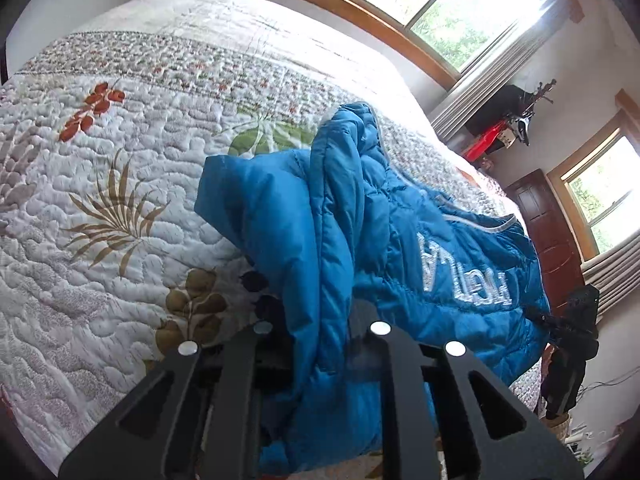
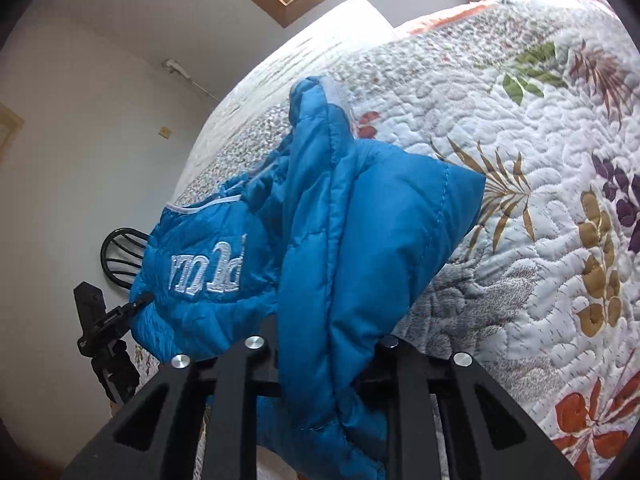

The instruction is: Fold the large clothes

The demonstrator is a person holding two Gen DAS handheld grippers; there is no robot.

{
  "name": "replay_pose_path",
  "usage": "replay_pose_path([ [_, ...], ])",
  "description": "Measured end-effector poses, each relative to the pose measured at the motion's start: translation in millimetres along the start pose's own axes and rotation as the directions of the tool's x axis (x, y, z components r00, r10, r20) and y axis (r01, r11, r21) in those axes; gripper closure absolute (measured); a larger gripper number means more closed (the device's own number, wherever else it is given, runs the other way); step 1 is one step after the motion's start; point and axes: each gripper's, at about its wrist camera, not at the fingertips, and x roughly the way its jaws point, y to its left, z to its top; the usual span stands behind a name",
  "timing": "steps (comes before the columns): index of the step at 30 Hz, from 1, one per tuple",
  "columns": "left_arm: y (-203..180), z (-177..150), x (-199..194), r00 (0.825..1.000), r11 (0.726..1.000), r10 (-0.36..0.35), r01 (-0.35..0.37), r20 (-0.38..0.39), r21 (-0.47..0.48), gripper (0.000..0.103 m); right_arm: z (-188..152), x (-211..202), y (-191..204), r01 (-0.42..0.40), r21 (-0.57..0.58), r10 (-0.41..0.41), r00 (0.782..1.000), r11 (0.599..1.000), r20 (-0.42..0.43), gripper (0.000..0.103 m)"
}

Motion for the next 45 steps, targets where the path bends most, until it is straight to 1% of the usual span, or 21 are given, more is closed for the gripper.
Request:
replay_pose_path([
  [3, -17.6, -2.3, -32.6, 0.998, 0.999, -0.004, 0.001, 0.061, 0.048, 0.091, -9.9, -22.6, 34.1, -0.008, -0.079, 0.010, 0.999, 0.997, 0.030, 0.085],
  [5, -27.1, -9.9, -60.1, 0.995, 0.997, -0.009, 0.001, 0.102, 0.078, 0.091, -22.0, -39.2, 58.2, -0.009, -0.141, 0.016, 0.999, 0.990, 0.048, 0.085],
  [9, -31.9, -38.5, -119.9, 0.984, 0.991, -0.019, -0.005, 0.177, 0.136, 0.091, -54.6, -68.6, 95.8, -0.038, -0.231, 0.055, 0.996, 0.972, 0.068, 0.085],
  [12, -25.5, -65.6, -158.7, 0.978, 0.988, -0.014, -0.019, 0.206, 0.153, 0.091, -81.3, -81.8, 114.6, -0.054, -0.274, 0.075, 0.995, 0.960, 0.069, 0.085],
  [17, 0.6, -110.0, -193.8, 0.976, 0.989, 0.005, -0.037, 0.217, 0.144, 0.090, -128.1, -86.0, 126.8, -0.090, -0.295, 0.107, 0.993, 0.951, 0.044, 0.085],
  [20, 21.3, -131.4, -193.3, 0.980, 0.991, 0.038, -0.062, 0.194, 0.117, 0.090, -152.8, -73.8, 122.8, -0.099, -0.282, 0.105, 0.994, 0.954, 0.007, 0.085],
  [24, 55.8, -156.6, -168.6, 0.985, 0.991, 0.101, -0.112, 0.138, 0.071, 0.090, -171.1, -54.7, 106.6, -0.054, -0.245, 0.050, 0.998, 0.968, -0.023, 0.085],
  [26, 73.2, -164.3, -150.8, 0.984, 0.987, 0.144, -0.150, 0.110, 0.052, 0.087, -175.7, -42.5, 92.0, -0.009, -0.198, 0.000, 0.999, 0.980, -0.046, 0.084],
  [28, 91.6, -171.1, -133.8, 0.986, 0.988, 0.149, -0.151, 0.072, 0.025, 0.084, -182.0, -27.2, 70.5, 0.008, -0.126, -0.020, 0.995, 0.992, -0.094, 0.082],
  [29, 99.8, -174.3, -127.5, 0.989, 0.991, 0.135, -0.136, 0.064, 0.011, 0.080, -185.6, -20.3, 61.0, -0.003, -0.100, -0.009, 0.994, 0.995, -0.112, 0.080],
  [31, 106.7, -178.8, -121.8, 0.990, 0.992, 0.126, -0.127, 0.070, 0.014, 0.077, -189.3, -12.7, 43.3, -0.056, -0.047, 0.050, 0.992, 0.997, -0.120, 0.079],
  [33, 103.2, -182.2, -120.5, 0.986, 0.989, 0.142, -0.144, 0.086, 0.027, 0.075, -193.4, -12.1, 33.9, -0.099, -0.020, 0.096, 0.989, 0.995, -0.110, 0.078],
  [37, 94.5, -187.0, -115.7, 0.974, 0.976, 0.200, -0.207, 0.104, 0.069, 0.072, -197.6, -11.9, 30.3, -0.105, -0.023, 0.103, 0.991, 0.994, -0.090, 0.075],
  [40, 93.0, -185.6, -120.1, 0.972, 0.972, 0.213, -0.220, 0.095, 0.078, 0.069, -197.6, -15.1, 33.5, -0.084, -0.048, 0.079, 0.993, 0.995, -0.091, 0.066],
  [42, 94.1, -185.5, -128.5, 0.972, 0.972, 0.217, -0.223, 0.088, 0.068, 0.064, -197.9, -23.5, 39.8, -0.036, -0.073, 0.030, 0.996, 0.997, -0.081, 0.054],
  [44, 96.5, -186.0, -143.4, 0.966, 0.968, 0.236, -0.243, 0.101, 0.061, 0.053, -200.4, -37.8, 47.5, 0.030, -0.108, -0.036, 0.998, 0.994, -0.056, 0.050],
  [45, 97.6, -187.0, -152.7, 0.962, 0.965, 0.247, -0.255, 0.117, 0.055, 0.051, -202.7, -45.8, 51.4, 0.062, -0.125, -0.067, 0.997, 0.990, -0.037, 0.048],
])
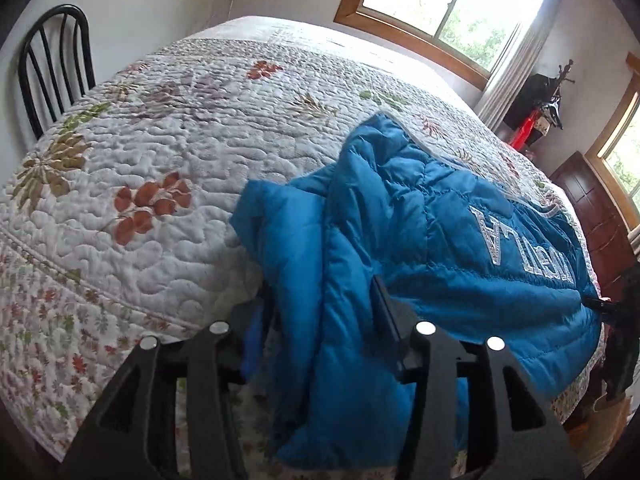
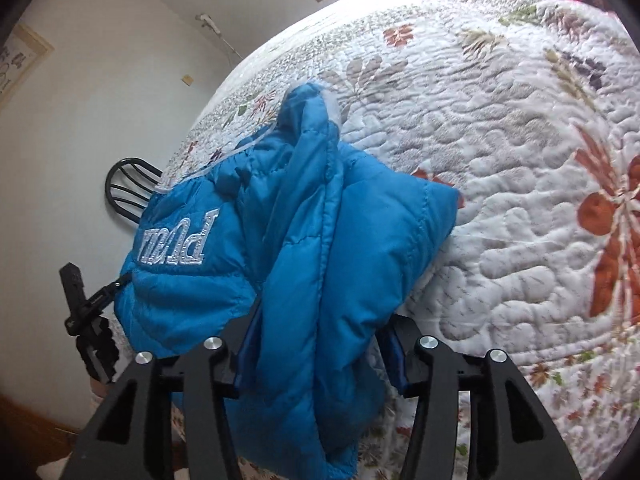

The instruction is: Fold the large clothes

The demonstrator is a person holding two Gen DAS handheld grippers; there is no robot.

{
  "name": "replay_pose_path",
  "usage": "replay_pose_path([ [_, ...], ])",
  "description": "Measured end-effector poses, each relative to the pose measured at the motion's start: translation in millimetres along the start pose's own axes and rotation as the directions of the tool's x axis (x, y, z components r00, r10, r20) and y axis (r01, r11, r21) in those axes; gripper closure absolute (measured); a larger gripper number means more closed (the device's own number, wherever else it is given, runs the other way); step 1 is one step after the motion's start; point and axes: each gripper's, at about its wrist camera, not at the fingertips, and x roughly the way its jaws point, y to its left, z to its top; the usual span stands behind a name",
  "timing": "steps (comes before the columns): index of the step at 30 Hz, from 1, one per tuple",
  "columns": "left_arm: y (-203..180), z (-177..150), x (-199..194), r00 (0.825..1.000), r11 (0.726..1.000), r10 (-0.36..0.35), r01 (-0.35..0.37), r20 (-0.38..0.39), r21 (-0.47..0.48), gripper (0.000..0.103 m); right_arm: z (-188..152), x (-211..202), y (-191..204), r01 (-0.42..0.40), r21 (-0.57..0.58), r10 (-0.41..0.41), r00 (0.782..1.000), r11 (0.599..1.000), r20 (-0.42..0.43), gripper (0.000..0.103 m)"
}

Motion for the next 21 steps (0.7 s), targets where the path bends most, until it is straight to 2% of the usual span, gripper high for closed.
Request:
replay_pose_path([
  [3, 5.2, 4.0, -27.2, 0.997, 0.999, 0.044, -0.044, 0.064, -0.004, 0.052, 2.9, -25.5, 9.4, 0.084, -0.032, -0.082, 0.996, 0.996, 0.047, 0.046],
  [5, -2.3, 10.2, -39.7, 0.990, 0.995, 0.091, -0.095, 0.109, 0.026, 0.054, 10.6, -38.2, 19.1, 0.172, -0.065, -0.164, 0.981, 0.983, 0.103, 0.045],
  [7, -15.7, 17.4, -44.6, 0.990, 0.995, 0.078, -0.085, 0.120, 0.056, 0.054, 22.9, -45.0, 30.9, 0.225, -0.090, -0.210, 0.966, 0.970, 0.150, 0.041],
  [10, -40.9, 28.8, -35.4, 0.995, 0.994, 0.023, -0.032, 0.092, 0.102, 0.054, 44.5, -32.6, 41.2, 0.147, -0.117, -0.135, 0.986, 0.982, 0.098, 0.041],
  [14, -77.5, 36.5, -11.6, 0.999, 0.987, 0.004, -0.012, 0.053, 0.160, 0.054, 75.2, 11.0, 51.6, 0.196, -0.121, -0.195, 0.981, 0.973, 0.022, 0.041],
  [16, -87.1, 40.5, 3.8, 1.000, 0.986, -0.009, 0.005, 0.023, 0.167, 0.054, 83.9, 29.5, 48.5, 0.224, -0.110, -0.226, 0.974, 0.968, -0.012, 0.050],
  [17, -90.1, 42.6, 13.9, 1.000, 0.985, 0.000, -0.001, 0.004, 0.173, 0.054, 87.3, 36.9, 44.9, 0.229, -0.108, -0.233, 0.972, 0.967, -0.026, 0.066],
  [18, -92.0, 44.0, 23.5, 1.000, 0.985, 0.022, -0.019, -0.012, 0.173, 0.054, 92.0, 43.9, 41.9, 0.238, -0.103, -0.243, 0.969, 0.966, -0.039, 0.074],
  [20, -88.7, 47.2, 45.5, 0.997, 0.986, 0.053, -0.042, -0.061, 0.164, 0.054, 97.5, 50.2, 35.5, 0.244, -0.086, -0.248, 0.968, 0.966, -0.041, 0.084],
  [21, -85.3, 48.1, 55.0, 0.995, 0.987, 0.060, -0.047, -0.082, 0.155, 0.054, 100.6, 52.4, 30.1, 0.239, -0.066, -0.242, 0.969, 0.969, -0.048, 0.086],
])
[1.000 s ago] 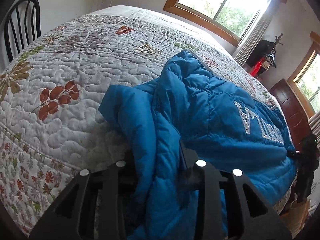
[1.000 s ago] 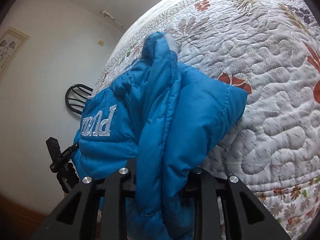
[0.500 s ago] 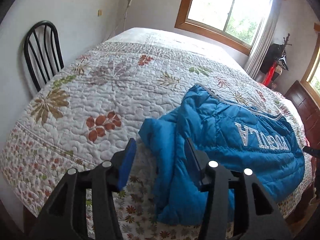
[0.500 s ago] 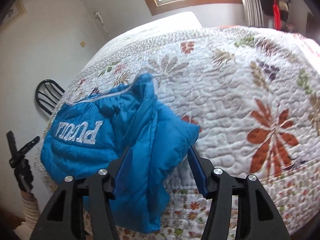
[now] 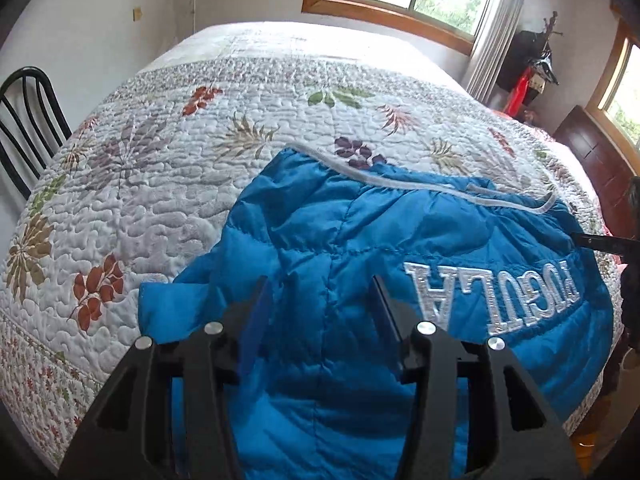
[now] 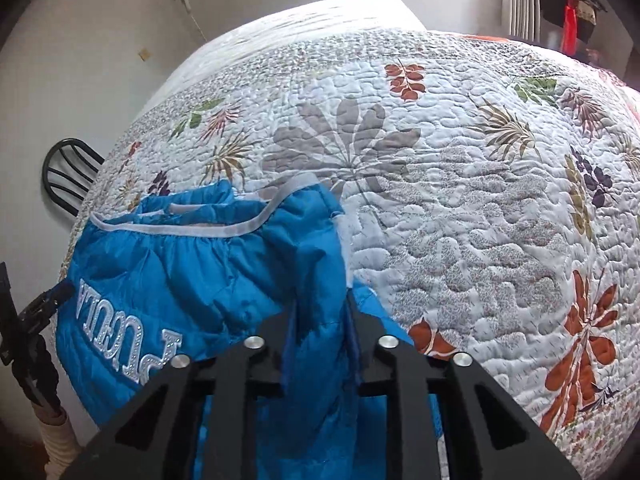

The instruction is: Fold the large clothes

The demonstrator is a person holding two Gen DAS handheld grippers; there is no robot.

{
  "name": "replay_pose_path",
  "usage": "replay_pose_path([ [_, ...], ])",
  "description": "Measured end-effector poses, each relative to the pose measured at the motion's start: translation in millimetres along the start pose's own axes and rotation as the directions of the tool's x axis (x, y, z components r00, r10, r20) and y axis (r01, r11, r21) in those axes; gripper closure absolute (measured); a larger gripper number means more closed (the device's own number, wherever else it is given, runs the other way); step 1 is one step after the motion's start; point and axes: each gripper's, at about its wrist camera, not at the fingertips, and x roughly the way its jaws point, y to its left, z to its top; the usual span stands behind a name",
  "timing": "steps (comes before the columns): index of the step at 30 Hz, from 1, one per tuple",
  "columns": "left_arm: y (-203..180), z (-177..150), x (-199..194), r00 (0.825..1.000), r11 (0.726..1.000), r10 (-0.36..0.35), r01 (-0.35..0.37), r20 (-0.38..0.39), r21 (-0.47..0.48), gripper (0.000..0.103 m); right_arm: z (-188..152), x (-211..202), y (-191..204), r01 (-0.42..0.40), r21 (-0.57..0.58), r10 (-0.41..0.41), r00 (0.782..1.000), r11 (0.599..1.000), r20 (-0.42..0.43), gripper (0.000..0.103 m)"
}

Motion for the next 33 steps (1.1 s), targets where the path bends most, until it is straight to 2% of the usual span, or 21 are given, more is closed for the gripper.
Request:
replay_pose_path([
  [2, 7.6, 1.2, 13.0, 1.000, 1.000, -0.012, 0.012, -0.019, -0.019, 0.052, 3.5, 10.0, -15.0, -0.056, 0.078, 0.058, 0.998, 0.995, -0.029, 0.087],
  [6, 18.0, 4.9, 24.1, 0.999, 0.997, -0.043, 0.041, -0.033, -0.063, 0.054, 4.2, 31.1, -26.0, -0.085, 0.110, 0.092, 0.994, 0.990, -0.059, 0.087],
  [11, 12.8, 4.9, 25.1, 0.999, 0.999, -0.009, 0.008, -0.032, -0.045, 0.054, 1.4, 31.6, -21.6, -0.067, 0.088, 0.072, 0.996, 0.994, -0.054, 0.085],
  [14, 14.8, 2.8, 12.3, 1.000, 0.998, -0.001, -0.001, -0.030, -0.067, 0.056, -4.4, 10.3, -16.3, -0.023, 0.053, 0.025, 0.999, 0.998, -0.023, 0.072],
  [16, 19.2, -2.6, -5.0, 1.000, 0.996, 0.013, -0.013, -0.010, -0.089, 0.055, -11.5, -13.5, -11.7, 0.006, 0.016, -0.006, 1.000, 1.000, 0.015, 0.072],
  [18, 25.4, -13.4, -28.5, 1.000, 0.993, 0.022, -0.020, 0.018, -0.116, 0.053, -24.1, -40.2, -1.8, 0.045, -0.048, -0.042, 0.998, 0.998, 0.052, 0.072],
  [20, 32.0, -28.0, -51.1, 0.997, 0.986, 0.062, -0.055, 0.038, -0.159, 0.048, -41.0, -63.1, 9.8, 0.069, -0.113, -0.062, 0.996, 0.991, 0.066, 0.072],
  [22, 37.1, -48.8, -70.9, 0.994, 0.976, 0.101, -0.091, 0.045, -0.196, 0.041, -60.3, -76.9, 19.7, 0.062, -0.151, -0.056, 0.998, 0.987, 0.038, 0.072],
  [24, 41.6, -72.0, -82.8, 0.991, 0.964, 0.135, -0.126, 0.024, -0.234, 0.038, -80.3, -83.7, 29.3, 0.036, -0.184, -0.036, 0.999, 0.982, 0.002, 0.072],
  [28, 49.2, -117.3, -98.0, 0.997, 0.945, 0.079, -0.073, 0.007, -0.319, 0.037, -112.2, -90.6, 46.4, 0.048, -0.242, -0.053, 0.998, 0.969, -0.016, 0.076],
  [31, 49.5, -141.8, -101.5, 0.998, 0.925, 0.062, -0.054, 0.008, -0.375, 0.034, -122.1, -89.0, 53.9, 0.045, -0.265, -0.054, 0.998, 0.963, -0.027, 0.081],
  [33, 48.4, -150.5, -100.1, 1.000, 0.915, 0.013, -0.006, 0.016, -0.403, 0.034, -125.1, -83.6, 56.7, 0.055, -0.268, -0.067, 0.997, 0.962, -0.038, 0.082],
])
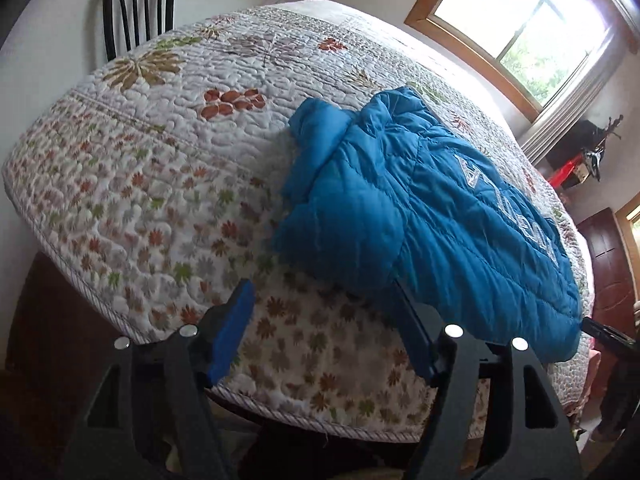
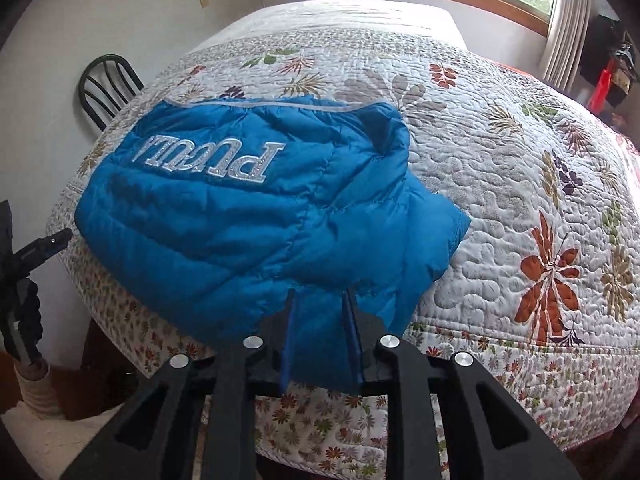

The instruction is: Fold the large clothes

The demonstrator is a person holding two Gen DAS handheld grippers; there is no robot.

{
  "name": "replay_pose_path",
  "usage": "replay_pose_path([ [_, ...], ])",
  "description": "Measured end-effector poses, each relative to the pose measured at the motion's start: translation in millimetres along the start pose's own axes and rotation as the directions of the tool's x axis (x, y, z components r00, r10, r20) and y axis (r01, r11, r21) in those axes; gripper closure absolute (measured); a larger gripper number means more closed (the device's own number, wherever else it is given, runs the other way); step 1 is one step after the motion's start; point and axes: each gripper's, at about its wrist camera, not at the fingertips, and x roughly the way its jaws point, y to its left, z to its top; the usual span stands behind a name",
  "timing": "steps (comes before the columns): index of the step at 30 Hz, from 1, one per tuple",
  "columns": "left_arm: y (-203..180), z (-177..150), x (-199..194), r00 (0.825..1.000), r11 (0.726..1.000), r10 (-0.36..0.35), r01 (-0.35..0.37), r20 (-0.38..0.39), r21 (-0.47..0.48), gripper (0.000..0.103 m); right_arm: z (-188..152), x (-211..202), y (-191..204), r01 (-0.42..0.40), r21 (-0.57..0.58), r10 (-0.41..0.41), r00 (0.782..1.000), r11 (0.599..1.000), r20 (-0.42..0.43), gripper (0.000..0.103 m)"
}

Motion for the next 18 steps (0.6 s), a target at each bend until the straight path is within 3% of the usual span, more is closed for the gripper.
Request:
replay_pose_path([
  [4, -4.1, -2.6, 5.2, 1.000, 1.000, 0.007, -0.007, 0.020, -0.018, 0.032, -2.4, 12.9, 0.2, 0.016, 0.005, -0.016, 0.999, 1.000, -0.036, 0.084],
  [8, -10.5, 2.0, 16.9, 0.999, 0.998, -0.046, 0.046, 0.004, -0.030, 0.031, -4.1, 19.7, -1.3, 0.019, 0.013, -0.019, 0.999, 1.000, -0.050, 0.084],
  [18, -13.0, 21.5, 49.4, 0.998, 0.995, -0.064, 0.063, -0.009, -0.082, 0.023, -3.7, 47.3, -12.0, -0.028, 0.056, 0.033, 0.994, 0.998, -0.105, 0.087],
])
